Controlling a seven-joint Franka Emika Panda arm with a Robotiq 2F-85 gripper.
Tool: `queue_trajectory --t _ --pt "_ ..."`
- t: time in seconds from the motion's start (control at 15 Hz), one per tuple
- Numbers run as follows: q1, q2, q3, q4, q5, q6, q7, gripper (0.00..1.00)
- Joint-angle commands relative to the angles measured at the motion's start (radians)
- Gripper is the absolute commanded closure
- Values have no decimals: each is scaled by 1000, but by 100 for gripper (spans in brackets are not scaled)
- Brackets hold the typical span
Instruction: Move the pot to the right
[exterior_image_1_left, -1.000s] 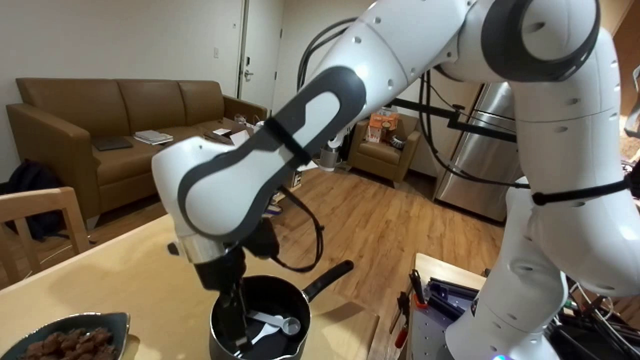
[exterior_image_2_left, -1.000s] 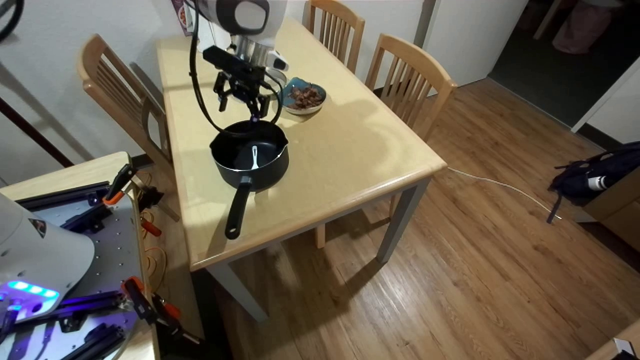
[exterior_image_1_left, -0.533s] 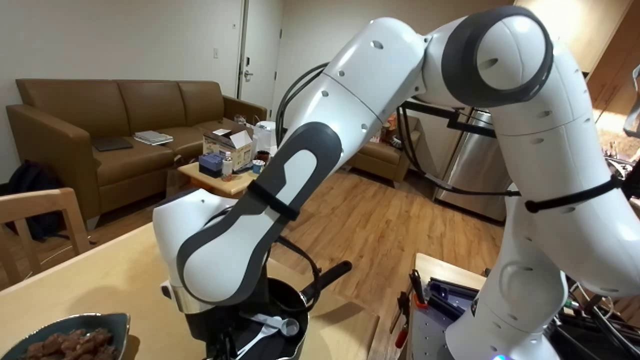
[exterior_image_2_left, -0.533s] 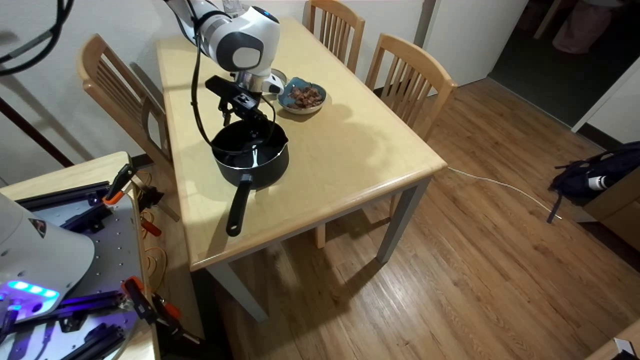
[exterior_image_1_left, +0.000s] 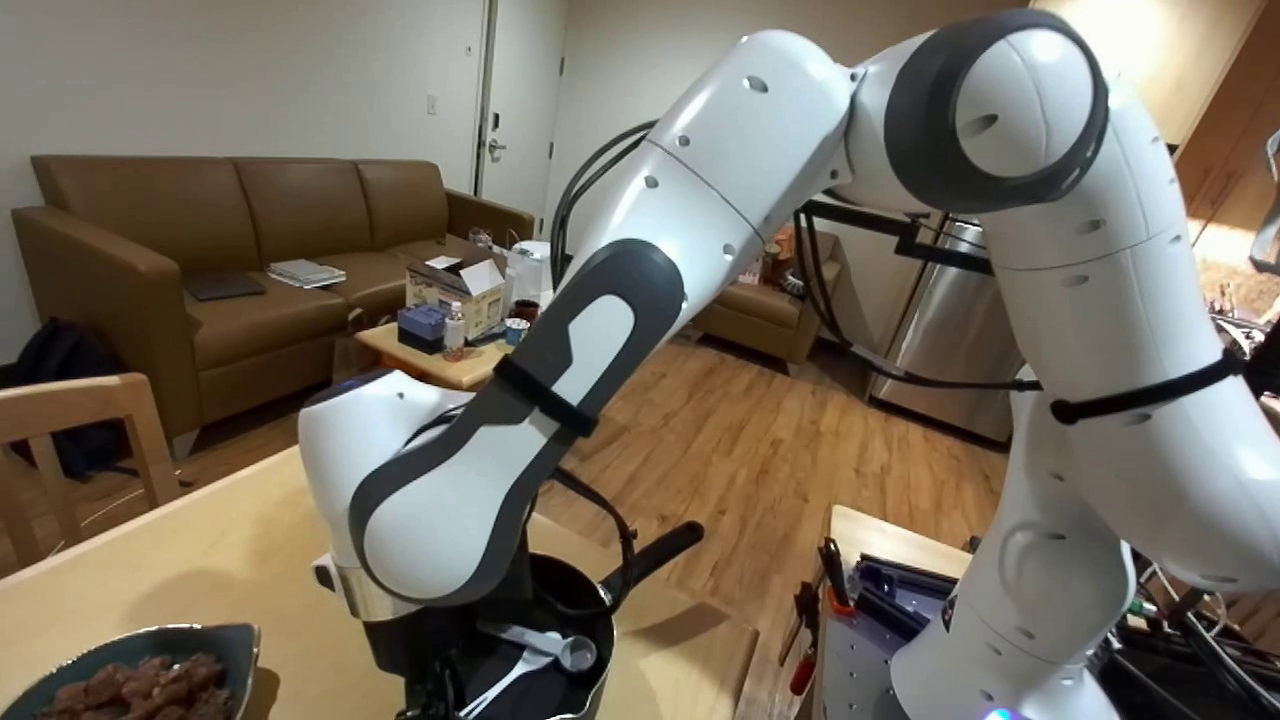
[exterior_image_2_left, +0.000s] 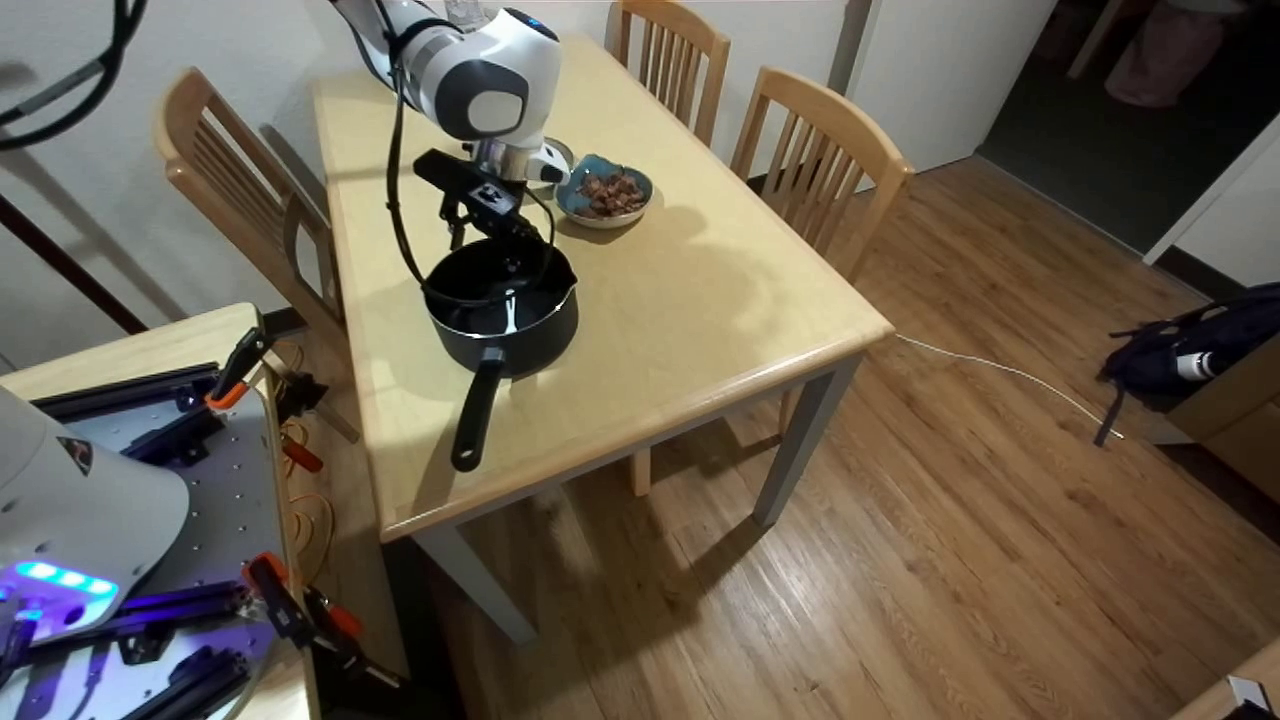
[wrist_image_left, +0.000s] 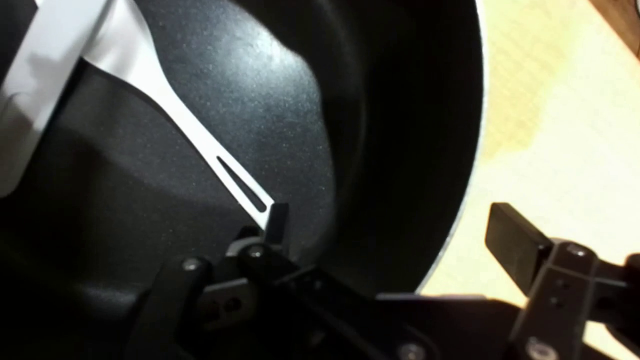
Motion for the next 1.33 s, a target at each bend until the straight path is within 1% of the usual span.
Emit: queue_trajectory --t 0.0,0.07,0.13,0.27,0.33,0.67,0.8,0.87,0.93,1.0,1.07,1.27 --pt "13 13 2 39 -59 19 -1 27" --pt "17 11 1 43 -68 22 1 33" --pt "19 10 1 46 -76 26 4 42" --pt "24 15 1 58 -91 29 2 53" --pt "26 18 2 63 -95 31 1 61" --pt "44 31 -7 76 -123 29 10 92" --pt "53 40 -8 86 -152 25 -9 98" --pt "58 44 -8 90 -168 28 -12 95" --pt "65 48 -11 96 -186 25 -11 98" --pt "73 54 -15 104 -208 23 -8 97" --pt "77 58 -17 109 -223 23 -7 98" --pt "86 74 -22 119 -269 34 -13 98"
